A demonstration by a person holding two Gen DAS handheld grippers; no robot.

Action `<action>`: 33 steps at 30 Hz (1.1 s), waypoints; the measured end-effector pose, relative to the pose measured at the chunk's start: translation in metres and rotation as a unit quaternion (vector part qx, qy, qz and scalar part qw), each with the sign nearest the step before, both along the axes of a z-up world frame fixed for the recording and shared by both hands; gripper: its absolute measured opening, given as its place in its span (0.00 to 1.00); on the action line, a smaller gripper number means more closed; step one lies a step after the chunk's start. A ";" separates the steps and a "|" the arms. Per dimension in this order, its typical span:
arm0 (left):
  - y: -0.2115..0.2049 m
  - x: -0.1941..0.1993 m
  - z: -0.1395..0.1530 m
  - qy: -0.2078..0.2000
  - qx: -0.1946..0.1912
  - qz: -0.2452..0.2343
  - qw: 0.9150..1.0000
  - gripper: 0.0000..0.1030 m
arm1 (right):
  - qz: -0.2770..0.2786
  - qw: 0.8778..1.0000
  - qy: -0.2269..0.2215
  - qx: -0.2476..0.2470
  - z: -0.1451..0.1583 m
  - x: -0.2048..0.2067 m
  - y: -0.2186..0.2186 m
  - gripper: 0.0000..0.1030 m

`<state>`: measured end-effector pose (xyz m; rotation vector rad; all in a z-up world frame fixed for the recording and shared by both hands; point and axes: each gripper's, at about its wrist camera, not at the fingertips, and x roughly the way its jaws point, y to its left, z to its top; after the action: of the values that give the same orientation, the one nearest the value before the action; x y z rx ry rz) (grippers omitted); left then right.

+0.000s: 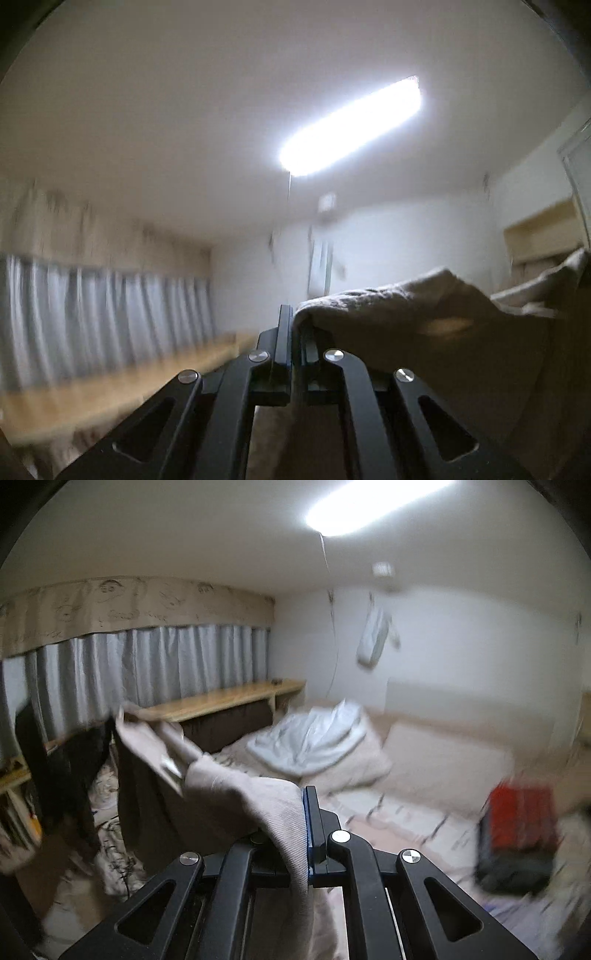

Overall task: Fold clothes
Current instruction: 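Hold the shirt up with both grippers and shake it open, then lay the shirt flat on the bed and open both grippers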

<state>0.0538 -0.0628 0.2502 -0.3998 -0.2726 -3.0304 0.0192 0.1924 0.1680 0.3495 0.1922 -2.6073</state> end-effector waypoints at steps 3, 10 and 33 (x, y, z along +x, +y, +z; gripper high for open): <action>0.001 0.007 0.044 0.044 -0.006 -0.017 0.999 0.03 | -0.010 0.997 0.066 0.036 0.038 0.023 0.000 0.06; 0.007 -0.063 0.076 0.020 -0.052 0.002 0.998 0.03 | -0.062 0.987 0.119 0.091 0.086 -0.011 -0.003 0.06; 0.075 -0.145 0.007 0.028 -0.206 -0.004 0.978 0.04 | -0.181 0.966 0.134 0.131 0.095 -0.152 0.029 0.05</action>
<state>-0.0909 0.0117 0.2577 -0.5099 -0.9039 -2.9506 -0.1328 0.2217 0.2633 0.1256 0.6227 -2.9921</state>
